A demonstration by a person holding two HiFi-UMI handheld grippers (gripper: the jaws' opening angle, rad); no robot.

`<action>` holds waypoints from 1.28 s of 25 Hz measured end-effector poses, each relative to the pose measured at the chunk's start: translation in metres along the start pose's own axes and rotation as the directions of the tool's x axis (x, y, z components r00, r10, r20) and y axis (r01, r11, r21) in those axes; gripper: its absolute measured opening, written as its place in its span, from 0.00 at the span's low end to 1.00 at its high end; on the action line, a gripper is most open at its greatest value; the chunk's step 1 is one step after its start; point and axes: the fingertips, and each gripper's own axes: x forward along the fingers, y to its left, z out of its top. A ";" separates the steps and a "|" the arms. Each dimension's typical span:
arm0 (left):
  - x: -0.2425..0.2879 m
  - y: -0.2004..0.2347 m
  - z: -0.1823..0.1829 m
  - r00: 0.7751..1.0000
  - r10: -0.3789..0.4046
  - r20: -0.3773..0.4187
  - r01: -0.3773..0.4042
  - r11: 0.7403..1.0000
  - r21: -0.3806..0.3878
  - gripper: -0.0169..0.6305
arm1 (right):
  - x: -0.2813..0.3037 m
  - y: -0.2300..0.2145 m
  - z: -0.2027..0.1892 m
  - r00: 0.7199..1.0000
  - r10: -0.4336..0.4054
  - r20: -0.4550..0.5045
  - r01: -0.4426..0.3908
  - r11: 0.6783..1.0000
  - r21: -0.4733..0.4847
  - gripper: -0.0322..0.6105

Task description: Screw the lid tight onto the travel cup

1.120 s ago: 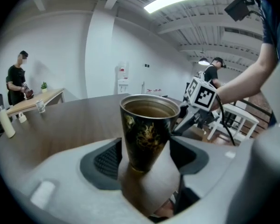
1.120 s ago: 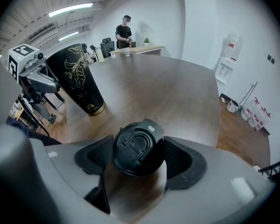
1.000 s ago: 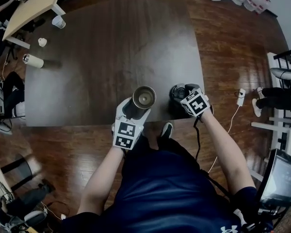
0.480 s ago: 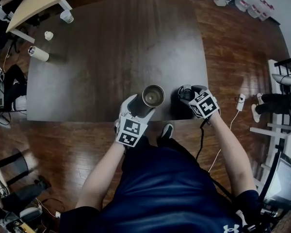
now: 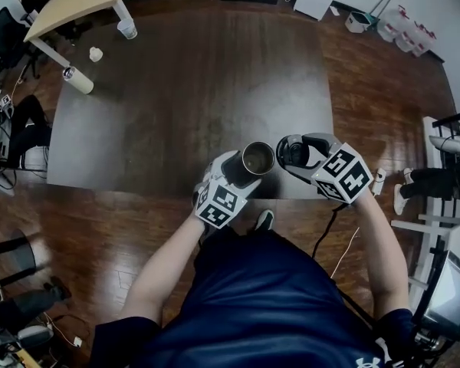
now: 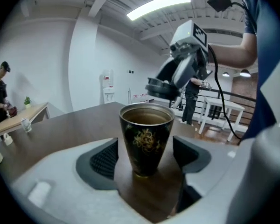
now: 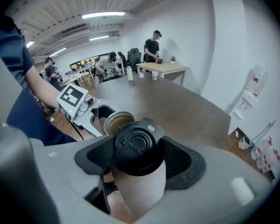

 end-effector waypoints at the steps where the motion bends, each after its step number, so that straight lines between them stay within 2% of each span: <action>1: 0.002 -0.002 0.001 1.000 -0.023 -0.001 0.023 1.000 0.020 0.61 | -0.003 0.007 0.015 1.000 0.015 0.006 -0.014 0.999 -0.043 0.57; 5: 0.010 -0.005 0.005 0.995 -0.100 -0.017 0.101 0.989 0.111 0.64 | 0.001 0.038 0.055 0.992 0.127 -0.009 -0.127 0.978 -0.163 0.57; 7: 0.012 -0.003 0.010 0.993 -0.115 -0.023 0.117 0.982 0.148 0.64 | 0.012 0.049 0.063 0.983 0.178 -0.051 -0.185 0.963 -0.195 0.57; 10: 0.016 -0.001 0.014 0.991 -0.131 -0.033 0.135 0.972 0.195 0.64 | 0.029 0.057 0.063 0.970 0.206 -0.129 -0.232 0.944 -0.237 0.57; 14: 0.018 0.001 0.015 0.991 -0.128 -0.049 0.135 0.965 0.226 0.63 | 0.047 0.059 0.060 0.957 0.187 -0.222 -0.248 0.926 -0.287 0.57; 19: 0.012 0.003 0.018 0.994 -0.106 -0.026 0.109 0.974 0.200 0.62 | 0.053 0.063 0.055 0.945 0.117 -0.305 -0.226 0.909 -0.351 0.57; 21: 0.011 0.002 0.015 0.995 -0.096 -0.016 0.097 0.977 0.189 0.62 | 0.057 0.065 0.052 0.948 0.116 -0.297 -0.216 0.918 -0.333 0.57; 24: 0.010 0.002 0.011 0.998 -0.065 0.001 0.064 0.986 0.153 0.62 | 0.060 0.063 0.051 0.960 0.123 -0.252 -0.181 0.959 -0.219 0.57; 27: 0.013 0.005 0.014 1.000 0.010 0.022 -0.012 0.995 0.096 0.61 | 0.061 0.052 0.048 0.971 0.076 -0.227 -0.101 0.990 -0.099 0.57; 29: 0.012 0.007 0.013 0.999 0.038 0.036 -0.041 0.996 0.082 0.62 | 0.063 0.050 0.048 0.973 0.044 -0.224 -0.065 0.994 -0.085 0.57; 30: 0.011 0.008 0.011 0.999 0.026 0.042 -0.029 0.996 0.087 0.62 | 0.065 0.051 0.049 0.974 0.039 -0.224 -0.062 0.993 -0.096 0.57; 32: 0.005 0.006 0.002 0.998 -0.047 0.032 0.043 0.993 0.113 0.62 | 0.068 0.059 0.051 0.972 0.060 -0.227 -0.093 0.986 -0.136 0.57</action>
